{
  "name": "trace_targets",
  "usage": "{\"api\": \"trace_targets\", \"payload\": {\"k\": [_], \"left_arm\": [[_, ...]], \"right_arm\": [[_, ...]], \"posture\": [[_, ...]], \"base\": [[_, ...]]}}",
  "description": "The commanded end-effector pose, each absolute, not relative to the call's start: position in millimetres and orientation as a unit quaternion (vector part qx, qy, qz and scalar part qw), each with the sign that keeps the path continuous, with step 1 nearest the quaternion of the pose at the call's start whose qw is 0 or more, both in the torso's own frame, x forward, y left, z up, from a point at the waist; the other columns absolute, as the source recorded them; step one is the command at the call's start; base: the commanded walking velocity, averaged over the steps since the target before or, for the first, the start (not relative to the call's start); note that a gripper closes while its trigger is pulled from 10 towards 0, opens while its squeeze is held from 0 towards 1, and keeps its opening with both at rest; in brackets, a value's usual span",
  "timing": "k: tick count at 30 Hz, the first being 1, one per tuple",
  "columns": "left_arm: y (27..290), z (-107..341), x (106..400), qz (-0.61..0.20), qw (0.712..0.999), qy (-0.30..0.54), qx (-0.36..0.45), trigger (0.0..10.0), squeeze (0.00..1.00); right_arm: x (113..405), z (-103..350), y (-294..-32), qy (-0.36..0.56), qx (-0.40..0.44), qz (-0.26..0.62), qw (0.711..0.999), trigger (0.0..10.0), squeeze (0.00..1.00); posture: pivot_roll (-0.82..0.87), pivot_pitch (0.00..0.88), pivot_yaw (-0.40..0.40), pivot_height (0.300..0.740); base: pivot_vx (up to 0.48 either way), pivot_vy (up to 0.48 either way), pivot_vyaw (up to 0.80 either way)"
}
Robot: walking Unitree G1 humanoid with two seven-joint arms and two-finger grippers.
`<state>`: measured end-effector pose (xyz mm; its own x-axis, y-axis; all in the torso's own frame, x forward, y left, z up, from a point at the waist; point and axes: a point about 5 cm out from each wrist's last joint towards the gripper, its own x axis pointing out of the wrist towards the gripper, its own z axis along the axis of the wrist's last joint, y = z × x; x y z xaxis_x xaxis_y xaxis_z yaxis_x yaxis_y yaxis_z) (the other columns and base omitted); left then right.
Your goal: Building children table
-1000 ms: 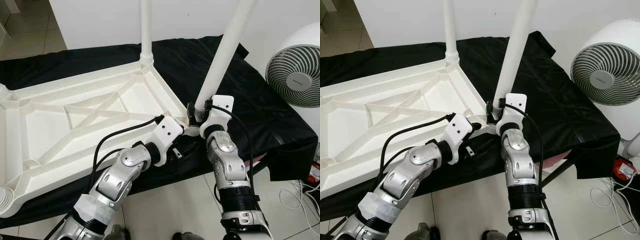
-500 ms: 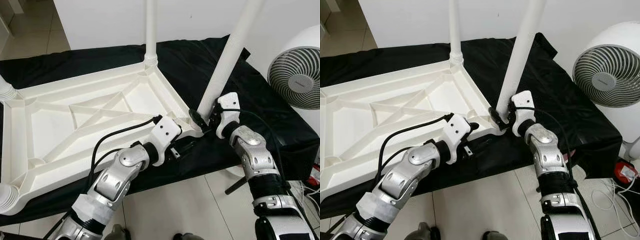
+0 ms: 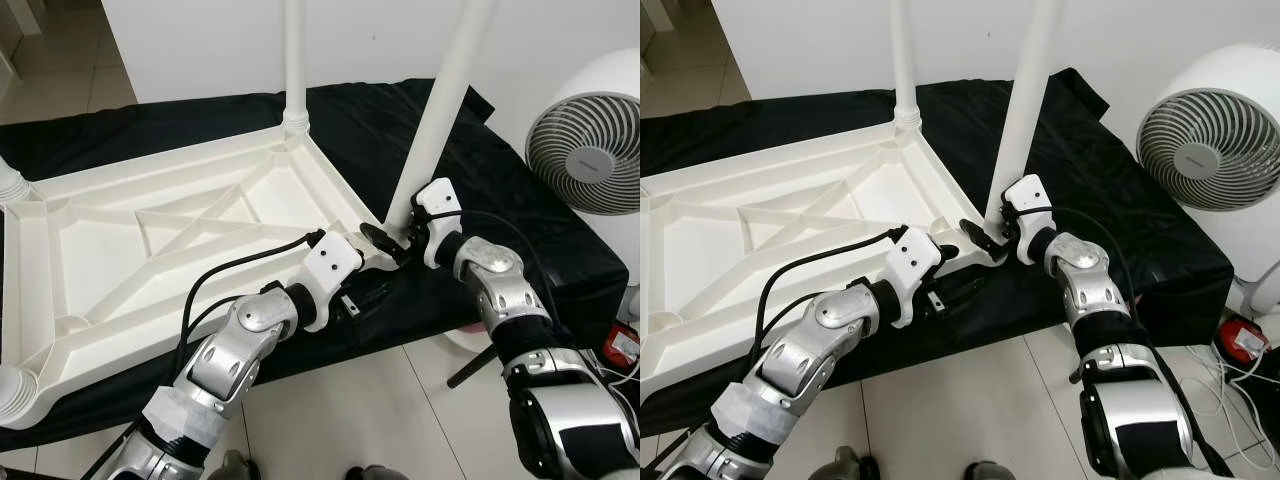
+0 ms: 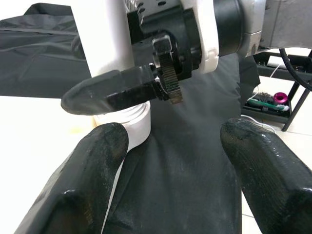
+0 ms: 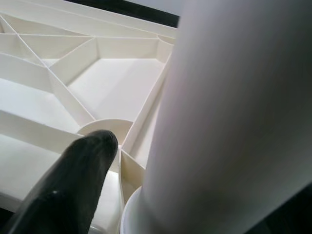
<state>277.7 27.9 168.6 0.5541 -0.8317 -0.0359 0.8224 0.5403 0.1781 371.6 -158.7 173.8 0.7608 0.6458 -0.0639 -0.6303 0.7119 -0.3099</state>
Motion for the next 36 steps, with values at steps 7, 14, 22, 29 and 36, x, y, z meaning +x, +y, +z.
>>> {"api": "trace_targets", "payload": {"k": [7, 14, 22, 29, 36], "left_arm": [[24, 168, 276, -0.500, 0.861, -0.024, 0.090, 10.0, 0.00], [25, 165, 273, -0.498, 0.863, -0.020, 0.086, 10.0, 0.00], [31, 161, 281, -0.466, 0.884, -0.011, 0.037, 10.0, 0.00], [31, 160, 284, -0.451, 0.892, -0.014, 0.029, 10.0, 0.00], [30, 157, 283, -0.459, 0.888, -0.011, 0.037, 10.0, 0.00]], "right_arm": [[371, 161, -159, 0.001, -0.174, 0.370, 0.912, 0.0, 0.00], [368, 152, -174, -0.001, -0.166, 0.316, 0.934, 0.0, 0.00], [360, 147, -169, -0.030, -0.107, 0.246, 0.963, 10.0, 0.00], [355, 151, -160, -0.055, -0.046, 0.167, 0.983, 10.0, 0.00], [346, 151, -148, -0.065, 0.016, -0.012, 0.998, 10.0, 0.00]], "posture": [[-0.08, 0.040, 0.018, 0.740], [-0.07, 0.043, 0.007, 0.740], [-0.07, 0.050, 0.001, 0.740], [-0.07, 0.049, 0.002, 0.740], [-0.08, 0.058, -0.011, 0.740]], "base": [[0.000, 0.000, 0.00], [0.000, 0.000, 0.00], [0.000, 0.000, 0.00], [0.000, 0.000, 0.00], [0.000, 0.000, 0.00]]}}
